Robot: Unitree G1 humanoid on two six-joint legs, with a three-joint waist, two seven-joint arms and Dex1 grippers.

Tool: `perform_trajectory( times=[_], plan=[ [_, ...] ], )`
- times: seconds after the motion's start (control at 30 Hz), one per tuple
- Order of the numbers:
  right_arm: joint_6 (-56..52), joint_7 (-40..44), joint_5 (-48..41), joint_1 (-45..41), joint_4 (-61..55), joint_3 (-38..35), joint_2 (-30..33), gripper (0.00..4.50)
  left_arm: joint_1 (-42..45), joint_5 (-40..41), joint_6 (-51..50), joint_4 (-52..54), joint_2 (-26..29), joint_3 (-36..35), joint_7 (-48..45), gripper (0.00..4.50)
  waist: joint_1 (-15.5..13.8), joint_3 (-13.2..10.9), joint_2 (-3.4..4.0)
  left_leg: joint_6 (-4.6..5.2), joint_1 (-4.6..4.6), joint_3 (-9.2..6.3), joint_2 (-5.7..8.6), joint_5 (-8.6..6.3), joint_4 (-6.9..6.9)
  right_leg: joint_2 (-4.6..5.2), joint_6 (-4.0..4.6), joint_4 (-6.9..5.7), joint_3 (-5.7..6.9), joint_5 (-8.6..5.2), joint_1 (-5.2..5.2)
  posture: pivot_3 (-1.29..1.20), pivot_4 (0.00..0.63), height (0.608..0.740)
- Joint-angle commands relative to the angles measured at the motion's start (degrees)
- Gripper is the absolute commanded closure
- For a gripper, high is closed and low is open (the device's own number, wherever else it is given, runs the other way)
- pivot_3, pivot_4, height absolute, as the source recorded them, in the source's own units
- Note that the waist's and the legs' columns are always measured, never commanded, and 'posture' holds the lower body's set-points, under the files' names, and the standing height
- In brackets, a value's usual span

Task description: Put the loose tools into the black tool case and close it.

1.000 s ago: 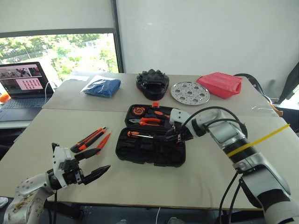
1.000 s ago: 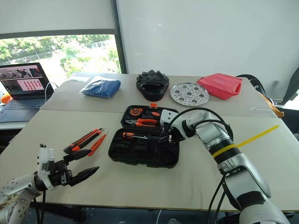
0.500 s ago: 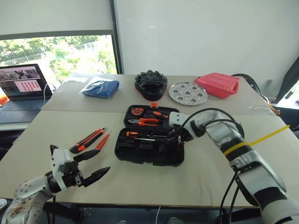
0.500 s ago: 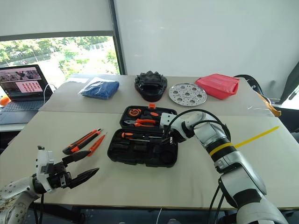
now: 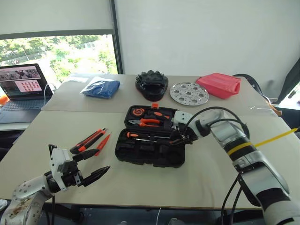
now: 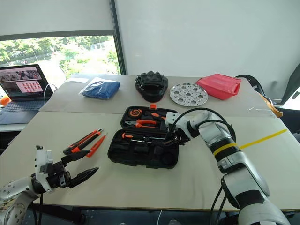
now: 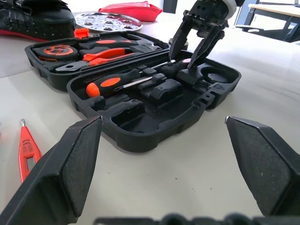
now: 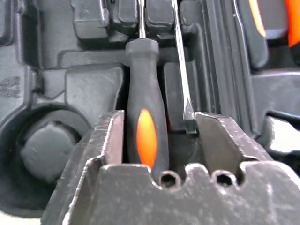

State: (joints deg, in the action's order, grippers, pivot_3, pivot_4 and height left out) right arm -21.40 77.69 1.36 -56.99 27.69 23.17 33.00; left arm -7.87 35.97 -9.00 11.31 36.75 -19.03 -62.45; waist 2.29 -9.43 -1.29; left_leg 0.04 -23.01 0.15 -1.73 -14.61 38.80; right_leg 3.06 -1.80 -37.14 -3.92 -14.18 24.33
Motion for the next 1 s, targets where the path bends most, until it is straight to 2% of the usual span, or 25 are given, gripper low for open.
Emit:
perform_trajectory(
  times=[0.03,0.13,0.2,0.4,0.43,0.77,0.9,1.0],
  plan=[
    [-0.5,2.3,-3.1,0.1,-5.5,-3.7,1.6,1.77,0.0,0.2,0.8,0.7,0.7,-1.4,-0.1,0.0,0.1,0.0,0.0,0.0,0.01,-0.01,0.0,0.0,0.01,0.0,0.0,0.0,0.0,0.0,0.0,0.0,0.15,0.74],
    [-0.8,1.7,-3.8,0.7,-6.9,-4.2,1.0,1.77,0.5,0.0,0.8,0.2,0.8,-1.2,-0.1,0.0,0.3,0.0,0.0,0.0,0.08,-0.02,-0.02,0.0,0.02,0.01,0.0,-0.01,-0.01,0.0,-0.06,0.0,0.15,0.74],
    [-0.3,0.1,-3.4,1.1,-6.3,-3.8,-0.5,2.28,1.0,-0.2,0.8,-0.1,0.8,-0.8,-0.1,0.0,0.3,0.0,-0.01,0.0,0.11,-0.01,-0.02,0.0,0.03,-0.01,0.01,-0.03,-0.01,0.01,-0.07,0.0,0.15,0.74],
    [4.4,-3.0,0.4,1.7,-1.8,-1.2,-3.2,4.28,2.1,-0.5,0.7,-0.9,1.0,-0.7,-0.3,0.0,0.2,0.0,0.0,-0.01,0.11,0.01,0.01,0.01,0.04,-0.04,0.05,-0.05,-0.01,0.03,-0.05,0.0,0.15,0.74],
    [4.8,-3.3,0.9,1.7,-1.0,-1.0,-3.5,4.47,2.0,-0.5,0.7,-0.9,1.1,-0.8,-0.3,0.0,0.2,0.0,0.0,-0.01,0.1,0.02,0.0,0.01,0.04,-0.03,0.05,-0.04,-0.01,0.03,-0.05,0.0,0.15,0.74],
    [6.1,-4.8,3.2,1.5,3.6,-0.3,-6.2,4.47,0.4,-0.6,0.3,0.5,1.0,-1.6,1.0,0.0,0.3,0.0,-0.01,-0.03,0.29,0.01,-0.04,0.02,0.04,-0.06,0.11,-0.06,-0.01,0.07,-0.18,0.0,0.15,0.74],
    [6.4,-3.7,-4.9,3.7,-2.9,-7.3,-7.1,4.47,-1.8,-0.7,0.9,0.8,0.9,-3.2,1.9,0.0,0.4,0.0,-0.01,-0.05,0.3,0.02,-0.07,0.03,0.04,-0.1,0.14,-0.07,-0.01,0.1,-0.17,0.0,0.15,0.74],
    [6.1,-0.5,-13.5,9.5,-12.5,-13.9,-4.8,4.47,-4.9,-0.6,1.8,-0.4,0.7,-6.6,2.7,0.0,0.2,0.0,-0.01,-0.05,0.16,-0.03,-0.12,0.03,-0.03,-0.14,0.15,-0.05,-0.01,0.1,-0.03,0.0,0.15,0.74]
  ],
)
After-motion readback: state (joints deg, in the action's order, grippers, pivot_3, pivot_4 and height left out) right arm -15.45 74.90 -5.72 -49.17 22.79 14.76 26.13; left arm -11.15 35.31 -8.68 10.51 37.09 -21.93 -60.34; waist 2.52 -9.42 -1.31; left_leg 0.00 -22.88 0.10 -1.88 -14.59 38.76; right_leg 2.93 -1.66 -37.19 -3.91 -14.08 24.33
